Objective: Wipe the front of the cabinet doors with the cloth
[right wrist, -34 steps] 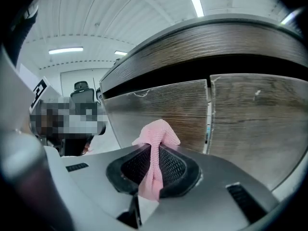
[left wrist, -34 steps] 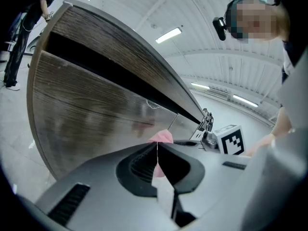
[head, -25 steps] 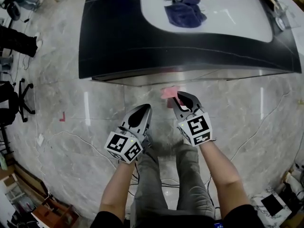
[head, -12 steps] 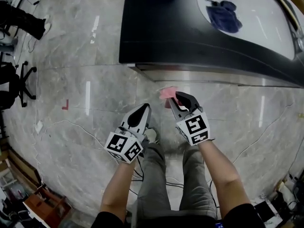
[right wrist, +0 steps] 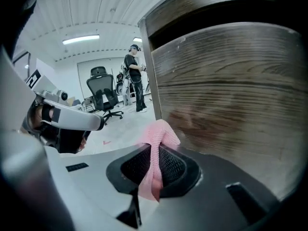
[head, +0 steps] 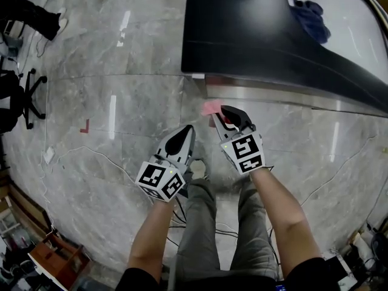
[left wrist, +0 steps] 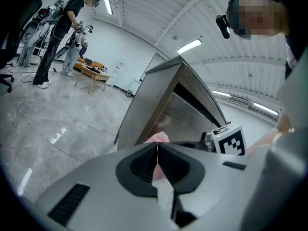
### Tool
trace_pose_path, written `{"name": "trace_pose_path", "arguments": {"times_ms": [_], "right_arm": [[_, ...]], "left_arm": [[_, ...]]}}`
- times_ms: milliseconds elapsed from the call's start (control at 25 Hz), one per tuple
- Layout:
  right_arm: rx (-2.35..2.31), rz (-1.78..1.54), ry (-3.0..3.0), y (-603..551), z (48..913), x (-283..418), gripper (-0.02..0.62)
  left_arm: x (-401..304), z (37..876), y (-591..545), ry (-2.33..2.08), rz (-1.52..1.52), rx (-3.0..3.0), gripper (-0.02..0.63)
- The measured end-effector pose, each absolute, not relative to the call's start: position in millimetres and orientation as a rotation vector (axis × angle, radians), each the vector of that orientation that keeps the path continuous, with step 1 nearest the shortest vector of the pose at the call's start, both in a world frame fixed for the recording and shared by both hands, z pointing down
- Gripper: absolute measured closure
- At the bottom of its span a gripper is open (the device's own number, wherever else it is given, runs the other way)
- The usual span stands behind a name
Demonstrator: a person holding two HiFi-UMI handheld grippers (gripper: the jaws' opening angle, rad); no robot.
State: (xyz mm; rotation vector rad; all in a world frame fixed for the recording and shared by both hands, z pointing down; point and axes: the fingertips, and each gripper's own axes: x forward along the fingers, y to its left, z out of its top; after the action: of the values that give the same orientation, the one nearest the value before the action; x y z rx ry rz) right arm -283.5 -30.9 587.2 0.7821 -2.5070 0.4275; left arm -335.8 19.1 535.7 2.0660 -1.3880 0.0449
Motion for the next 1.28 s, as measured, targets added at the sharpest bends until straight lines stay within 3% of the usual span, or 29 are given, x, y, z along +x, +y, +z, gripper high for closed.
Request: {"name": "trace_pose_path", "arguments": {"times_ms": [560, 1280], "right_arm": [[0.829, 0.416, -2.453, -53.2, 604.6, -268.7, 0.541], [1.035, 0.457, -2.368, -75.5, 603.3, -101.0, 0.541]], "left_arm": [[-327.9, 549.5, -4.4, -1.402, 0.054, 2.081, 0.597], [-191.2, 548.2, -19.0, -1.248, 0.107, 2.157, 0.597]]}}
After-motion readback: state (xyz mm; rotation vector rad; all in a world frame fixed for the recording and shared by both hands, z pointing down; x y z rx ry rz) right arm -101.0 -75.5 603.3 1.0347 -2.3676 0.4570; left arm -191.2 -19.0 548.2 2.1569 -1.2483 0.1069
